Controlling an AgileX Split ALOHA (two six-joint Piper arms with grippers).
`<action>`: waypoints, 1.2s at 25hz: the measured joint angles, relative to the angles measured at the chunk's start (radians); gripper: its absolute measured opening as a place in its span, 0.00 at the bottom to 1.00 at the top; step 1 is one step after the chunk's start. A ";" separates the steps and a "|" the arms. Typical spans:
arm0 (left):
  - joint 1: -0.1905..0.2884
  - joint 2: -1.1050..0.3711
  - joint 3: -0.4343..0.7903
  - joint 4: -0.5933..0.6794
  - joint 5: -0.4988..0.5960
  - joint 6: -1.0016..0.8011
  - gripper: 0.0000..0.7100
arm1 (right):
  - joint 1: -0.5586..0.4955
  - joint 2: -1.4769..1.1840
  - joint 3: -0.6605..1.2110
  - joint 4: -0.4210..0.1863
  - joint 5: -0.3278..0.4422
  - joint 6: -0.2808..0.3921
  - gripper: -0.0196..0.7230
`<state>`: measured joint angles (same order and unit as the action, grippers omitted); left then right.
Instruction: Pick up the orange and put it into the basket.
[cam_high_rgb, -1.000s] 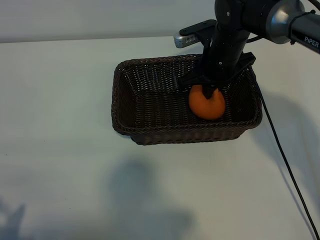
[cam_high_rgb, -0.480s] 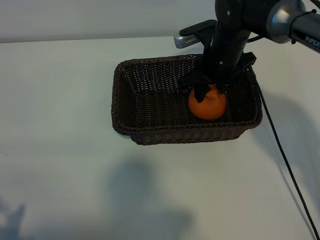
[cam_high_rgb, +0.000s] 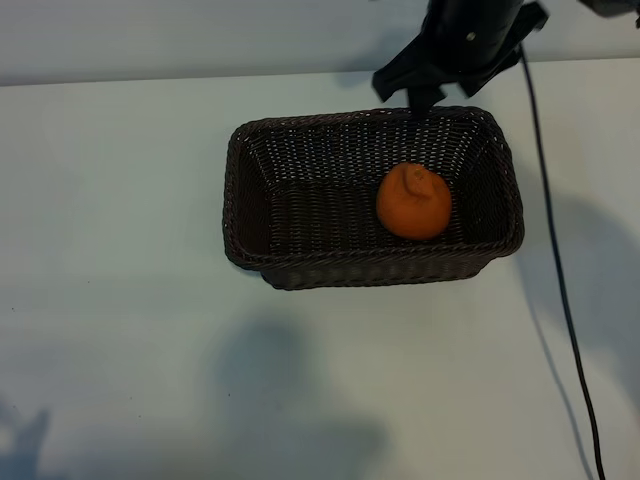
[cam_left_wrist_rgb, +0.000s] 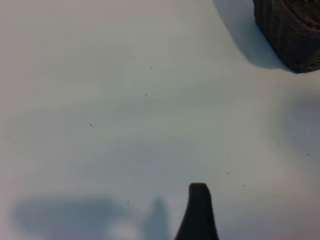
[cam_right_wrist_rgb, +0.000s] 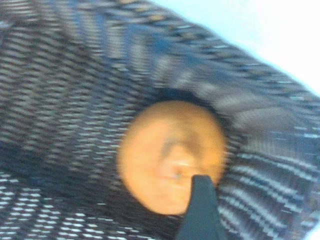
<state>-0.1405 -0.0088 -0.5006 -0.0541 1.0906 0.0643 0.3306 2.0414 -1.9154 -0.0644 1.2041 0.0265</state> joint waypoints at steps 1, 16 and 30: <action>0.000 0.000 0.000 0.001 0.000 0.000 0.83 | -0.013 0.000 -0.005 -0.019 0.003 0.005 0.76; -0.001 0.000 0.000 0.001 0.000 0.001 0.83 | -0.456 0.000 -0.007 -0.073 0.012 0.010 0.76; -0.001 0.000 0.000 0.001 0.000 0.003 0.83 | -0.536 -0.152 -0.007 0.085 0.026 -0.104 0.74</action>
<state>-0.1416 -0.0088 -0.5006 -0.0532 1.0906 0.0672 -0.2051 1.8890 -1.9228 0.0208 1.2297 -0.0779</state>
